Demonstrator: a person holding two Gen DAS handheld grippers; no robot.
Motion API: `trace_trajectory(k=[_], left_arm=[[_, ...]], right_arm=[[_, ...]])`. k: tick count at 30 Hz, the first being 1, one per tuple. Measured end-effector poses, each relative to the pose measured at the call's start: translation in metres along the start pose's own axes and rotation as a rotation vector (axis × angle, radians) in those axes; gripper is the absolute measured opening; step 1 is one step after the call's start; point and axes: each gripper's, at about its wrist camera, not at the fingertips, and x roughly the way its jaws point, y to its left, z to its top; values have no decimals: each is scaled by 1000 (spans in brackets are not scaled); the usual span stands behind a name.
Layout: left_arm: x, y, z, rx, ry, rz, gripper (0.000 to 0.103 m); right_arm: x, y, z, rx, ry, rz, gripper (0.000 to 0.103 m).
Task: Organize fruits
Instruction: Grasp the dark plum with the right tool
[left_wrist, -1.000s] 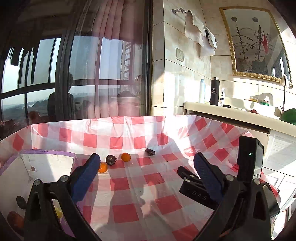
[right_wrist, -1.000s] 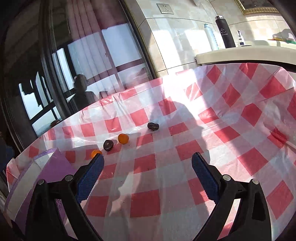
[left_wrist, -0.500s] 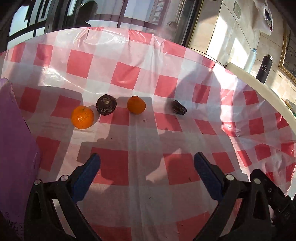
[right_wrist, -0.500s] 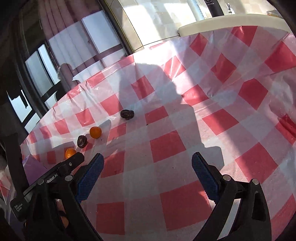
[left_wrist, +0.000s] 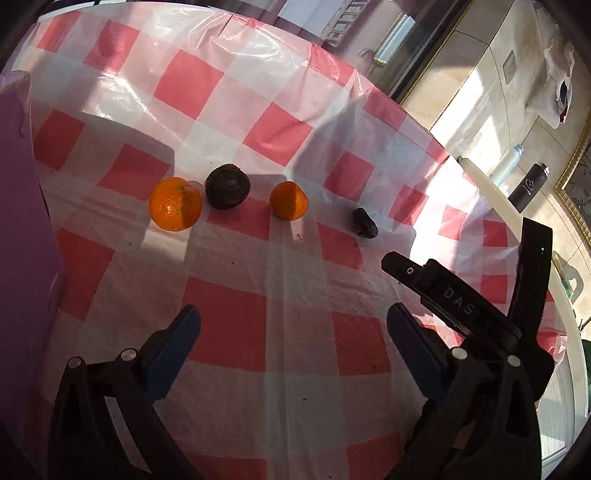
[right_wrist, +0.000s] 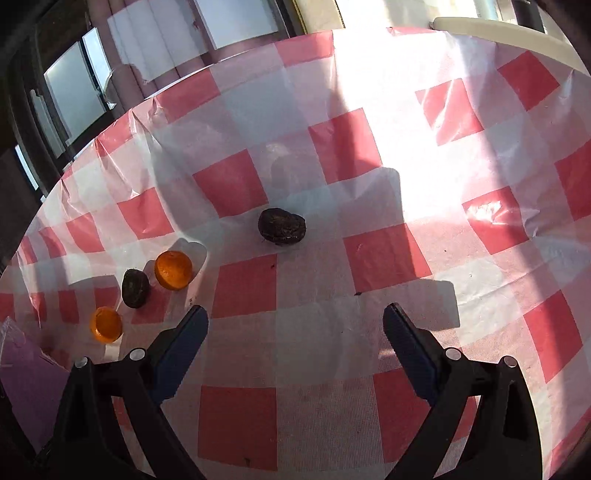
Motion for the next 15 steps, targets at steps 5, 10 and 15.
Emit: trace_trajectory(k=[5,10,15], left_arm=[[1,4,1,-17,3,-5,101],[2,8,2,-40,8,-12,101],[2,7,2,-36,10,-9,101]], right_arm=[[36,26,21,-107,67,-50,93],[64,48,35,-188,116,-99,93],[81,70,39,-286,154,-99,92]])
